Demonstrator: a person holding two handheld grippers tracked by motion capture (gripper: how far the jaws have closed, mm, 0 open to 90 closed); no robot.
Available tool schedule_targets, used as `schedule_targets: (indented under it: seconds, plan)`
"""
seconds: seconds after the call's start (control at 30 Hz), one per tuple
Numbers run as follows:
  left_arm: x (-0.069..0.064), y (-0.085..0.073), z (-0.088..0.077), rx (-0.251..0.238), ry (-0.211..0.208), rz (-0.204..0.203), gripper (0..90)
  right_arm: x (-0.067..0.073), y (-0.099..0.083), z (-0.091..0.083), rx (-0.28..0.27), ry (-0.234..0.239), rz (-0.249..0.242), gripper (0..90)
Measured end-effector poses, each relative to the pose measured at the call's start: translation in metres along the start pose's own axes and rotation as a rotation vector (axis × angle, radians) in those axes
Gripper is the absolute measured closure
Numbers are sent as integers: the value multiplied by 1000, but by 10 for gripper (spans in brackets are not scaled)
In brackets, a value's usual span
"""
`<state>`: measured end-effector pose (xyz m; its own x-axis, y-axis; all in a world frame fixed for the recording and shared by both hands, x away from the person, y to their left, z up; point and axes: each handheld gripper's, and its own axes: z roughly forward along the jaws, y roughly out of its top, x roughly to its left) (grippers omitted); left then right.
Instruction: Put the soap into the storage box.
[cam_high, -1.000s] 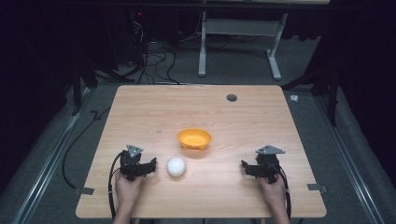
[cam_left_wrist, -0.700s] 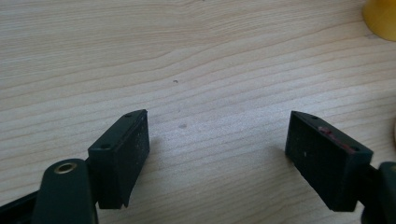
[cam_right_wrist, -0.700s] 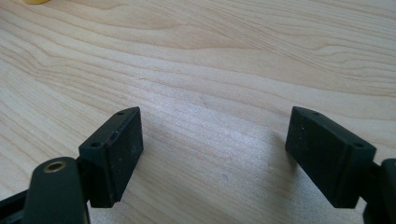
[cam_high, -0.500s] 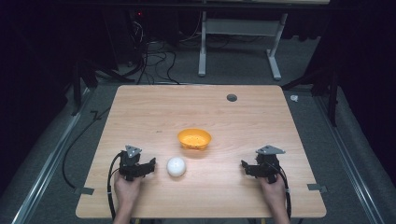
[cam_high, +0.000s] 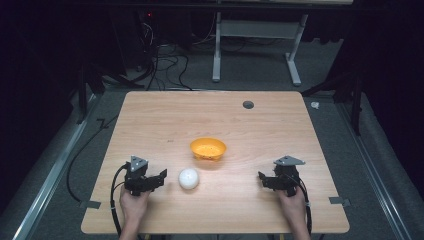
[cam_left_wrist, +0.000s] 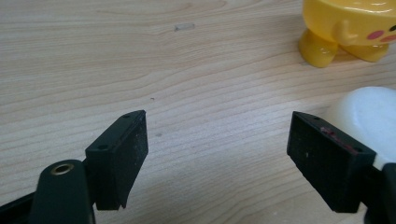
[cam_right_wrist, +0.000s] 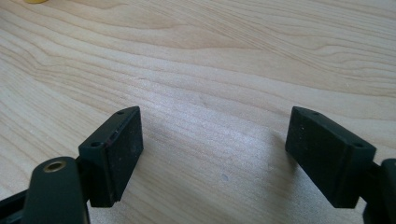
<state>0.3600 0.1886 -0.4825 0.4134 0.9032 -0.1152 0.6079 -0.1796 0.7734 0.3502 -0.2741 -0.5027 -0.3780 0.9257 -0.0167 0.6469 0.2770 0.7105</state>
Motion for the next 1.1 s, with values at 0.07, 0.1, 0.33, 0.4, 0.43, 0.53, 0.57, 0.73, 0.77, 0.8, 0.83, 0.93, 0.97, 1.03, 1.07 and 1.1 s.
schedule_targets:
  seconds: [0.07, 0.1, 0.33, 0.4, 0.43, 0.53, 0.57, 0.73, 0.77, 0.8, 0.83, 0.93, 0.97, 1.03, 1.07, 1.1]
  plan:
    - [-2, 1, -2, -5, -14, 0, 208, 0, 0, 0, 0, 0, 0, 199]
    - [-3, 1, -2, -7, -17, 2, 207, 0, 0, 0, 0, 0, 0, 199]
    - [-13, 6, -7, -26, -50, 25, 200, 0, 0, 0, 0, 1, 0, 198]
    - [-15, 7, -9, -25, -58, 38, 194, 0, 0, 0, 0, 1, 0, 198]
    - [-17, 7, -9, -26, -60, 40, 193, 0, 0, 0, 0, 1, 0, 198]
    - [-18, 8, -11, -23, -67, 48, 190, 0, 0, 0, 0, 0, 0, 198]
    - [-19, 9, -12, -23, -73, 49, 188, 0, 0, 0, 0, 1, 0, 198]
    - [-26, 11, -15, -24, -88, 66, 185, 0, 0, 0, 0, 0, 0, 198]
    - [-26, 11, -15, -24, -88, 66, 185, 0, 0, 0, 0, 0, 0, 198]
    - [-31, 12, -15, -25, -96, 78, 185, 0, 0, 0, 0, 1, -1, 198]
    - [-31, 12, -15, -25, -96, 78, 184, 0, 0, 0, 0, 1, -1, 198]
    - [-38, 14, -16, -22, -114, 96, 180, 0, 0, 0, 0, 1, -1, 198]
    - [-38, 14, -16, -22, -114, 96, 178, 0, 0, 0, 0, 1, -1, 198]
    - [-41, 15, -15, -17, -121, 106, 172, 0, 0, 0, 0, 1, 0, 198]
    - [-44, 15, -14, -11, -133, 108, 169, 0, 0, 0, 0, 2, -1, 198]
    - [-44, 15, -14, -11, -133, 108, 164, 0, 0, 0, 0, 2, -1, 198]
